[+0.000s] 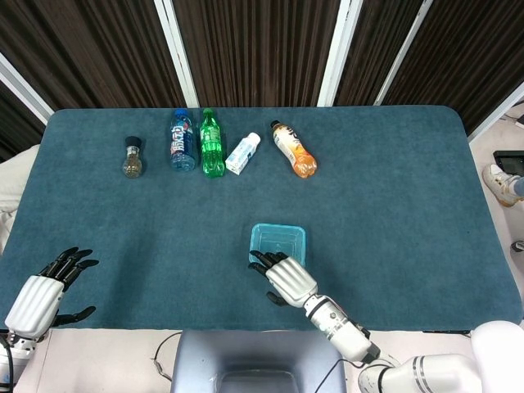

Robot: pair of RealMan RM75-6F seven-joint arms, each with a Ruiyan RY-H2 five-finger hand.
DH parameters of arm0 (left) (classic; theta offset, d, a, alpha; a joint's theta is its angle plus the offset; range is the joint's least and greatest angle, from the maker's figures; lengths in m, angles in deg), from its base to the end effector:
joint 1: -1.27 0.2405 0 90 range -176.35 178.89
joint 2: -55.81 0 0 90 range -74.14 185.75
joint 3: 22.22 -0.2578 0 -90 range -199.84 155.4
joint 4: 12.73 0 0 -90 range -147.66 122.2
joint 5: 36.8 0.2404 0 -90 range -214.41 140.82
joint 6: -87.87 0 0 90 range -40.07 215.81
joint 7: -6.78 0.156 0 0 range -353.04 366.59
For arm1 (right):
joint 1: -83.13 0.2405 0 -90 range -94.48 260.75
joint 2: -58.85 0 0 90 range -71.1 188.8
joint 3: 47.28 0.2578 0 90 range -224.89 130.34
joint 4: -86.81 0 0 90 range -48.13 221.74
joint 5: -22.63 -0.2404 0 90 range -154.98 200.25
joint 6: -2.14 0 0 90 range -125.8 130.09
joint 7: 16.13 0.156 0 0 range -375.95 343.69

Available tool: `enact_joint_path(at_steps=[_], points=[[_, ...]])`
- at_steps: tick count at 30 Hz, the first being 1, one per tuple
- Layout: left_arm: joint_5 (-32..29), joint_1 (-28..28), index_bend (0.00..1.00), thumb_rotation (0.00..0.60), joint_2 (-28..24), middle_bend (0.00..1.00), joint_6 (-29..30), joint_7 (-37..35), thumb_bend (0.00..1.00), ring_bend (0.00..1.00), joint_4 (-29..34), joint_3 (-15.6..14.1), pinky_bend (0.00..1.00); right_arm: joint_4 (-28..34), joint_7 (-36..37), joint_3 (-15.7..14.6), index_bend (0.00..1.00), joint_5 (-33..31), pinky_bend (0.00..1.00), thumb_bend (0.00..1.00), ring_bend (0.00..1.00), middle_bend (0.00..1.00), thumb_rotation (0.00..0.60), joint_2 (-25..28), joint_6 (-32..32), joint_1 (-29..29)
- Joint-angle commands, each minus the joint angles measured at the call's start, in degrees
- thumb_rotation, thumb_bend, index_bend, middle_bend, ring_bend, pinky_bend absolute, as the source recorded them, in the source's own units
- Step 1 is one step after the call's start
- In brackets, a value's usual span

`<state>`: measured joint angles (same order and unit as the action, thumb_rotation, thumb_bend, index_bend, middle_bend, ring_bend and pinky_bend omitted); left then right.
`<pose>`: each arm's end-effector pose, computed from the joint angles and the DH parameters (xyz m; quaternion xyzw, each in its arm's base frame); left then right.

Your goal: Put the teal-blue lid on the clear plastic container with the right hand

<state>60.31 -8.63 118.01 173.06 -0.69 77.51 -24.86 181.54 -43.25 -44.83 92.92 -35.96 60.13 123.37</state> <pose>-0.3020 0.1973 0.1211 -0.6718 -0.3667 -0.4256 0.4828 -0.0998 -0.2657 -0.1015 0.8012 -0.3548 0.3725 0.3057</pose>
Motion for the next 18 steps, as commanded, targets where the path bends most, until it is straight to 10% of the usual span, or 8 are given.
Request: enact_joint_path(at_steps=[1, 18], points=[[0.0, 0.01, 0.25, 0.6, -0.01, 0.14, 0.02, -0.04, 0.42, 0.1, 0.03, 0.0, 0.32, -0.42, 0.52, -0.02, 0.34, 0.0, 0.39, 0.48, 0.24, 0.2, 0.6, -0.09, -0.59, 0.0], [-0.03, 0.06, 0.25, 0.6, -0.06, 0.15, 0.12, -0.21, 0.42, 0.1, 0.01, 0.05, 0.32, -2.92, 3.41, 0.08, 0.34, -0.69, 0.39, 0.48, 0.24, 0.2, 0.6, -0.32, -3.43, -0.21]])
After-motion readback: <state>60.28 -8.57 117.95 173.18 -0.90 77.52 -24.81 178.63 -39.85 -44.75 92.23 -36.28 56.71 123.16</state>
